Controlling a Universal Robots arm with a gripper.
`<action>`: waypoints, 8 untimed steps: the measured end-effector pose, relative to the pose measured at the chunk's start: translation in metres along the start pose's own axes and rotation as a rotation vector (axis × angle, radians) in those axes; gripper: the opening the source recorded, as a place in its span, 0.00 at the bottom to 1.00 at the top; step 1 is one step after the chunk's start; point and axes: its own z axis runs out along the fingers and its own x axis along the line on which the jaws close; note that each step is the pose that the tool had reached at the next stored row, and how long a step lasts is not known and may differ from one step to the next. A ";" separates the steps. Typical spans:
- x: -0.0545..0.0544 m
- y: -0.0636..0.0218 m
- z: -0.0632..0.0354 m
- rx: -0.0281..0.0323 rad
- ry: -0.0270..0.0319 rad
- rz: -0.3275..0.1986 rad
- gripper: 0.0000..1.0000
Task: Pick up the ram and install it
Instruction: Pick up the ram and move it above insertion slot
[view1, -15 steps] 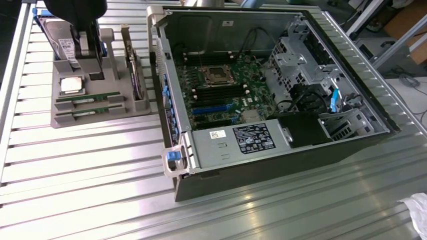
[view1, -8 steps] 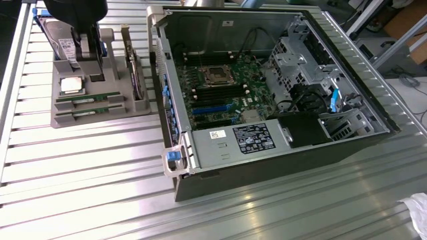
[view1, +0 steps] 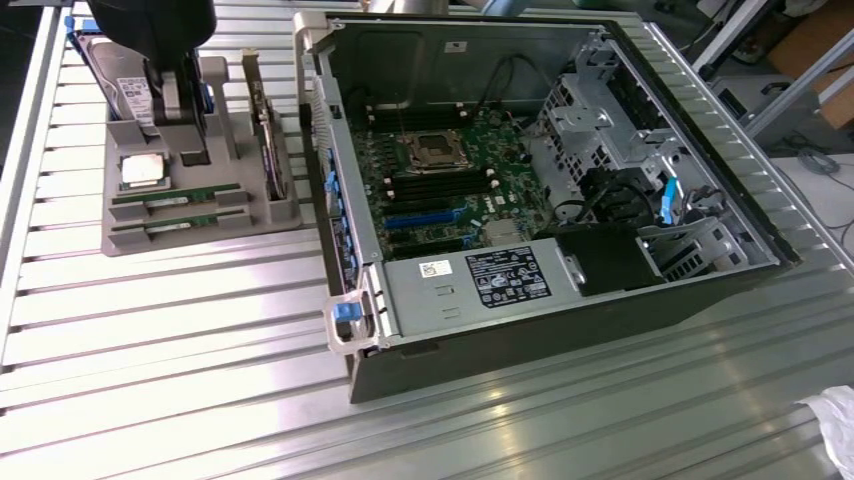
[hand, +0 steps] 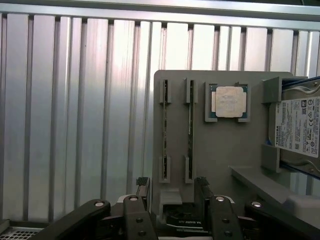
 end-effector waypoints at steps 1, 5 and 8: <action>0.000 0.0000 0.0004 0.0000 0.0000 0.000 0.48; 0.000 -0.0001 0.0029 0.0000 -0.0001 0.000 0.48; 0.000 -0.0002 0.0049 0.0000 0.0000 0.000 0.48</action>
